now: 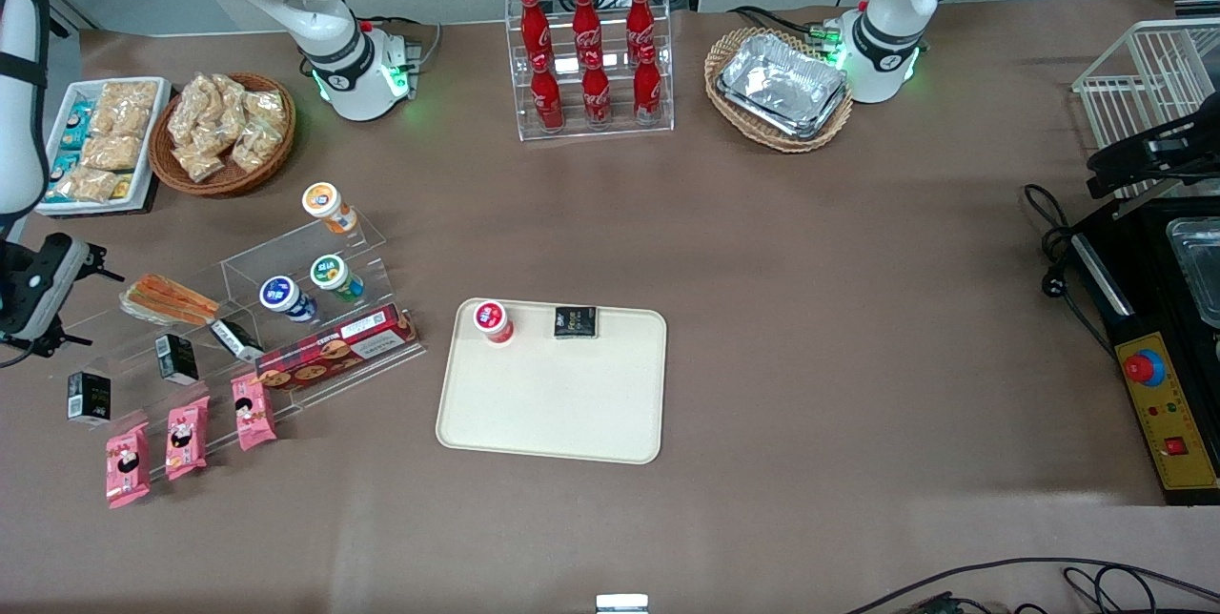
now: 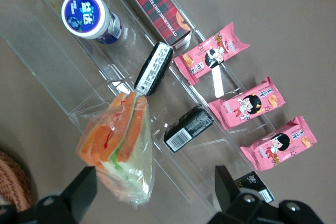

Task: Place sandwich on tray
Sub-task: 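Lower the open right gripper around the wrapped sandwich and close it, then lift the sandwich with the right gripper and carry it toward the cream tray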

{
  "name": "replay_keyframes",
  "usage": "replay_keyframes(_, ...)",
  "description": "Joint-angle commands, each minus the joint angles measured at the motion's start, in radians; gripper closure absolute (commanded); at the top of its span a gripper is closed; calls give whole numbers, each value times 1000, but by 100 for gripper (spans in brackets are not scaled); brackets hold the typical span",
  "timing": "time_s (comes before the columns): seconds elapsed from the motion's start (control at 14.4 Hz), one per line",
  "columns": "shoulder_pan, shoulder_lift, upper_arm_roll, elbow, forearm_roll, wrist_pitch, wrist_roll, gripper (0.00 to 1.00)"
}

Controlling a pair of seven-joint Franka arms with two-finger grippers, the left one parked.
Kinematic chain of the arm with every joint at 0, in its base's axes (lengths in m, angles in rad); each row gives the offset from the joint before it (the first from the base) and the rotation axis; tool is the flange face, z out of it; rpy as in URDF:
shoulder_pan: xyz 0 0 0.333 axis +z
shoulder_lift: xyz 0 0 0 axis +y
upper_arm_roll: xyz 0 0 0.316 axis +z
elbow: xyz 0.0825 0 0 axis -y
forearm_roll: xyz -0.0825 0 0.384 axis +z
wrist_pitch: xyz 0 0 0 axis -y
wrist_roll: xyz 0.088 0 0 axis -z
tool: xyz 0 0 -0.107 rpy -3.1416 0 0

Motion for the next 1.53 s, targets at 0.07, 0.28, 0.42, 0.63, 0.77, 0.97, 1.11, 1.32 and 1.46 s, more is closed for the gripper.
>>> replay_keyframes(0.07,-1,-85,-2,-154,20,102,-34,0)
replay_keyframes(0.28,-1,-102,-4,-213,20,154,-34,0)
replay_keyframes(0.42,-1,-106,-4,-257,22,214,-55,0)
replay_keyframes(0.63,-16,-103,-4,-291,23,260,-63,0)
replay_keyframes(0.77,-16,-99,-4,-293,23,271,-61,0)
replay_keyframes(0.97,-18,-82,-4,-293,49,283,-61,1)
replay_keyframes(1.11,-18,-76,-9,-291,74,285,-61,22)
replay_keyframes(1.32,-18,-69,-10,-285,74,280,-64,62)
replay_keyframes(1.46,-18,-73,-10,-271,75,273,-63,77)
